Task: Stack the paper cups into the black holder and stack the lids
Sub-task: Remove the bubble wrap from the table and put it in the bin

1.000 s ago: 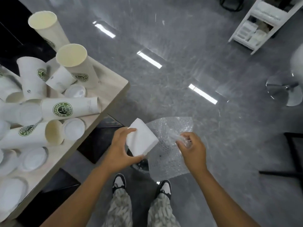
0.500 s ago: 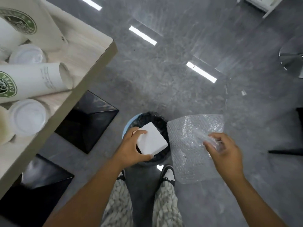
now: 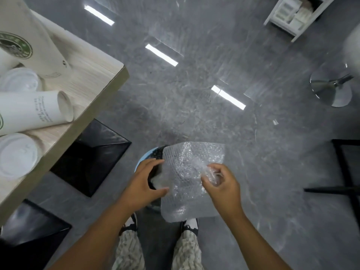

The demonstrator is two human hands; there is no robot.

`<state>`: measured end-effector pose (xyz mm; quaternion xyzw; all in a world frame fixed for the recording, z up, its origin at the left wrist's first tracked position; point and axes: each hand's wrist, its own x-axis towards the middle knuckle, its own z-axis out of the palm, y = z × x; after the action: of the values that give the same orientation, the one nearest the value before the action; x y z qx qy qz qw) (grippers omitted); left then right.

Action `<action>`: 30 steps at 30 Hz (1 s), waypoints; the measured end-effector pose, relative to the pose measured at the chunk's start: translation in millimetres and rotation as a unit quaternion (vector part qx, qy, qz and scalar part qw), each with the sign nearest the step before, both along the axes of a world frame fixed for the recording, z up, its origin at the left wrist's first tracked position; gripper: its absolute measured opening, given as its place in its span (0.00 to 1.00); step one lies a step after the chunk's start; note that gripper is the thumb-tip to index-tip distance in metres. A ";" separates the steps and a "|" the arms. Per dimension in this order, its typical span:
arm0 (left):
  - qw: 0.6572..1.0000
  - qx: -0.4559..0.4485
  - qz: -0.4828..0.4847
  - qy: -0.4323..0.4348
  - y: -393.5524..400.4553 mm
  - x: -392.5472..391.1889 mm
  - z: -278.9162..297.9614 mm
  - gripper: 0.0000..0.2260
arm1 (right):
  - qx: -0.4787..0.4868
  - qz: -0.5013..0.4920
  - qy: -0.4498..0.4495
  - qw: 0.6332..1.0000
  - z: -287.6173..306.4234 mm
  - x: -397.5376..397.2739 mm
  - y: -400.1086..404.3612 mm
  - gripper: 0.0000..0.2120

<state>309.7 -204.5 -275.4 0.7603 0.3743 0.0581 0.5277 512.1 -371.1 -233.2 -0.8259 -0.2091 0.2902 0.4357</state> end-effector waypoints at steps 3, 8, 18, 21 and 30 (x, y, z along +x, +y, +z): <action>1.000 0.004 0.000 -0.006 3.0 -1.1 0.6 0.33 | -0.010 0.063 0.015 0.998 -21.2 -15.6 18.9 0.20; 0.999 -0.032 0.028 0.006 4.7 -15.3 -8.7 0.30 | -0.075 0.185 0.025 0.980 -53.0 -24.7 30.1 0.30; 0.996 -0.072 0.055 0.019 5.5 -32.3 -23.2 0.26 | -0.135 0.242 -0.042 0.960 -90.6 -13.8 23.7 0.34; 0.995 -0.076 0.056 0.020 8.1 -31.7 -26.7 0.25 | -0.112 0.195 -0.083 0.971 -98.2 -16.6 21.7 0.27; 0.992 -0.098 0.081 0.020 10.2 -33.8 -36.8 0.26 | -0.028 0.194 0.007 0.981 -99.8 -50.0 46.1 0.28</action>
<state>275.9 -194.2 -312.2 0.6731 0.4491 0.0481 0.5856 462.0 -325.0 -333.1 -0.7795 -0.3545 0.3804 0.3493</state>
